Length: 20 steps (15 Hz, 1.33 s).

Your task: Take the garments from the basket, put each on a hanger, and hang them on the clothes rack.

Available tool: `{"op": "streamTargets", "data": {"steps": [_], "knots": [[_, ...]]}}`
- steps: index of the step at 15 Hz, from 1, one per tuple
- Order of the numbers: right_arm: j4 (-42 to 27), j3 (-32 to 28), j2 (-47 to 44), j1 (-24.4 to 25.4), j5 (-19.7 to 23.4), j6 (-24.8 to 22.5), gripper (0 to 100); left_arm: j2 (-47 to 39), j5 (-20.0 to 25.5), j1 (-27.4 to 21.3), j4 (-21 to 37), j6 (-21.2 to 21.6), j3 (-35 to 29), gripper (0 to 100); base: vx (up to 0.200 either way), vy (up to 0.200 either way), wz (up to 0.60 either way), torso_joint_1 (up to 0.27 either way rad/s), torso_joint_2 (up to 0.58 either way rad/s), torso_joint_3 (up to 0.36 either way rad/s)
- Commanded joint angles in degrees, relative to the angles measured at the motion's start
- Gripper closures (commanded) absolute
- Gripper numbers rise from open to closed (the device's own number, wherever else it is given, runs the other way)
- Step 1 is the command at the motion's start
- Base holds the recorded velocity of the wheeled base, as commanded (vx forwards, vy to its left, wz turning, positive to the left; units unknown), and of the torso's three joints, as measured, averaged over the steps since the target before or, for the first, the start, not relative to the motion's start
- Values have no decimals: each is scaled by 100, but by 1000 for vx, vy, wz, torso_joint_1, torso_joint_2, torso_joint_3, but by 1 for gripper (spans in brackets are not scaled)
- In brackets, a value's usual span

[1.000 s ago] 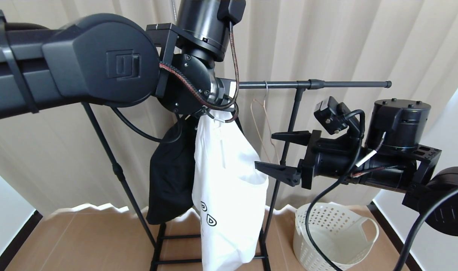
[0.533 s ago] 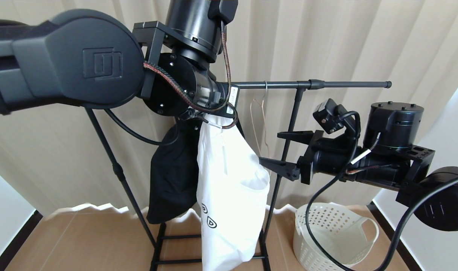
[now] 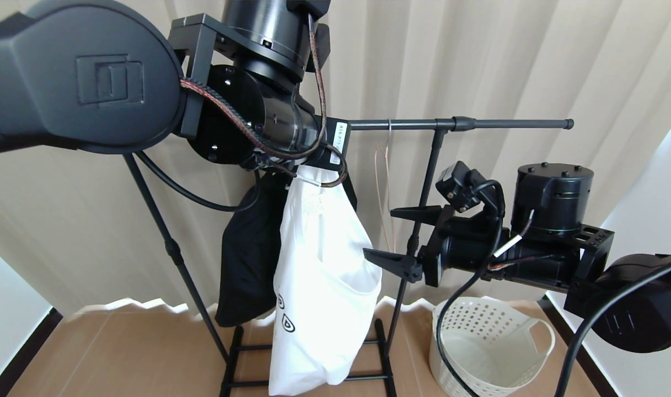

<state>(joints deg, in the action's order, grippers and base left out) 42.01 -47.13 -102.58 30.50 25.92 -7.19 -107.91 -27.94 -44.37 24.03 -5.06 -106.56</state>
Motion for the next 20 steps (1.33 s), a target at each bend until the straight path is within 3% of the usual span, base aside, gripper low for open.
{"op": "streamTargets", "data": {"steps": [1,11,12,20], "knots": [[9,-51,-165,52,-113,-1,0,33,-1,-1,-3,-13,12,100,0,0,0,0,0,0],[9,-640,-789,149,-1036,183,0,68,-1,8,-12,-4,3,100,0,0,0,0,0,0],[9,-657,-781,149,-1036,306,100,68,-1,8,-12,-13,3,100,0,0,0,0,0,0],[0,-824,-579,-229,-1045,359,100,86,17,16,5,-118,179,100,0,0,0,0,0,0]]}}
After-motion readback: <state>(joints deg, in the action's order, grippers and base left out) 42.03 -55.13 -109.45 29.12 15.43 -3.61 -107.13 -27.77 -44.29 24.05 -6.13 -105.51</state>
